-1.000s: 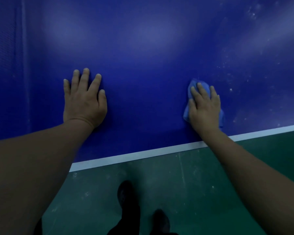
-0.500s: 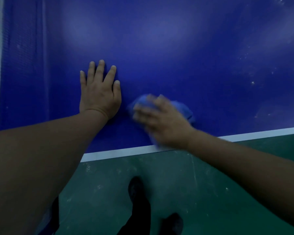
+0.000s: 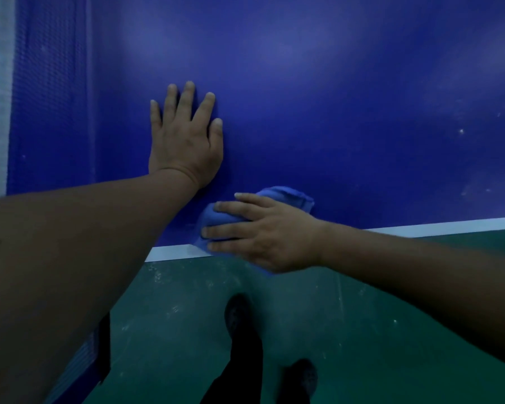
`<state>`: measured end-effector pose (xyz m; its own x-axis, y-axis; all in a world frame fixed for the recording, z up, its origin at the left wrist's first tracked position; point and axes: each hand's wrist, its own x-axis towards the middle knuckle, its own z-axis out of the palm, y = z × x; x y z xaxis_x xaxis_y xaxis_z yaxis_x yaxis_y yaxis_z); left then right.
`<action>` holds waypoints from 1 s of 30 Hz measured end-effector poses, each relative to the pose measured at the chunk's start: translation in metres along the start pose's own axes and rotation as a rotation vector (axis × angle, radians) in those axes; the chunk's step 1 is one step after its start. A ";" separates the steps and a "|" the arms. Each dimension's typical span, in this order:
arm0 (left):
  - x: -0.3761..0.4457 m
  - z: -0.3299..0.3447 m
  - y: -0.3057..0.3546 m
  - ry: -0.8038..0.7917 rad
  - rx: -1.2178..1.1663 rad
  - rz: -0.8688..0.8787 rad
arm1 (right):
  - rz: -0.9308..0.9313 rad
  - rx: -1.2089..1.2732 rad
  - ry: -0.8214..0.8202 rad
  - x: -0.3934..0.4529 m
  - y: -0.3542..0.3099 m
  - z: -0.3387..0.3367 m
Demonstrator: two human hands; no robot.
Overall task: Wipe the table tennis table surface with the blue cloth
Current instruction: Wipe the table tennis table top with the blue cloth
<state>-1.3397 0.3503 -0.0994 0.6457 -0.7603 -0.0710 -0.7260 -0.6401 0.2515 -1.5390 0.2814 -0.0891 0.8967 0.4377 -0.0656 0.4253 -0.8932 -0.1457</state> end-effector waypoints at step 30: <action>0.001 -0.001 0.005 -0.013 -0.019 -0.014 | 1.428 0.074 0.109 -0.036 0.084 -0.006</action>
<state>-1.3421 0.3469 -0.0969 0.6522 -0.7530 -0.0874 -0.7123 -0.6483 0.2690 -1.5350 0.1895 -0.0935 0.5493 -0.8265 -0.1233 -0.8356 -0.5447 -0.0711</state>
